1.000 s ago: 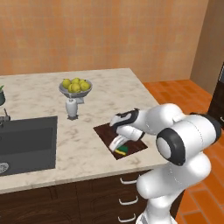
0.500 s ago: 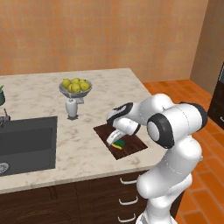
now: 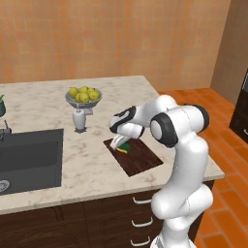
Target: Pick up the sponge from the counter and clean the cutting board by briefly scrubbing or pressing down on the cutting board. Once finished, release the sponge.
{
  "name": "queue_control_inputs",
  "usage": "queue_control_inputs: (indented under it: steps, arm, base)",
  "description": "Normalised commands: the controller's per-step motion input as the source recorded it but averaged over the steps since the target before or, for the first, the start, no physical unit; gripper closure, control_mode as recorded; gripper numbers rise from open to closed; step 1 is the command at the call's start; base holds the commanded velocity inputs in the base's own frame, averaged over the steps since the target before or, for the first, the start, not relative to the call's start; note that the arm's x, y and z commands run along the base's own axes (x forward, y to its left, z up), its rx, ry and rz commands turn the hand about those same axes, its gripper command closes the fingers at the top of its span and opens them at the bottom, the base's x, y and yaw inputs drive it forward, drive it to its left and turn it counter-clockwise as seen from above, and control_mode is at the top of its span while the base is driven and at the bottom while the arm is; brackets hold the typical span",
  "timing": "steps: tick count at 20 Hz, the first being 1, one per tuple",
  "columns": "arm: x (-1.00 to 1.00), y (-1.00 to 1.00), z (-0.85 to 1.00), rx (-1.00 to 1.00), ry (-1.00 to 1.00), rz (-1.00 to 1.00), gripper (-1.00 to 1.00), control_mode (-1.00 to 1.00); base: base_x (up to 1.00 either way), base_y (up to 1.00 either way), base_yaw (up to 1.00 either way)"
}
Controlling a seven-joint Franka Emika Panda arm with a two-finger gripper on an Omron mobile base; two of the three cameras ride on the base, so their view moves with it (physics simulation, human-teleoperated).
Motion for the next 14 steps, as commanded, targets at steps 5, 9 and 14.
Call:
queue_control_inputs:
  steps: [5,9,14]
  arm:
    - [0.95,0.08,0.00,0.00,0.00,0.06,1.00,-1.00]
    - [0.67,0.13,0.00,-0.01,0.00,0.04,1.00,-1.00]
    - [0.11,0.00,0.00,-0.09,0.00,0.02,1.00,-1.00]
  base:
    - [0.00,0.00,0.00]
    - [0.00,0.00,0.00]
    - [0.00,0.00,0.00]
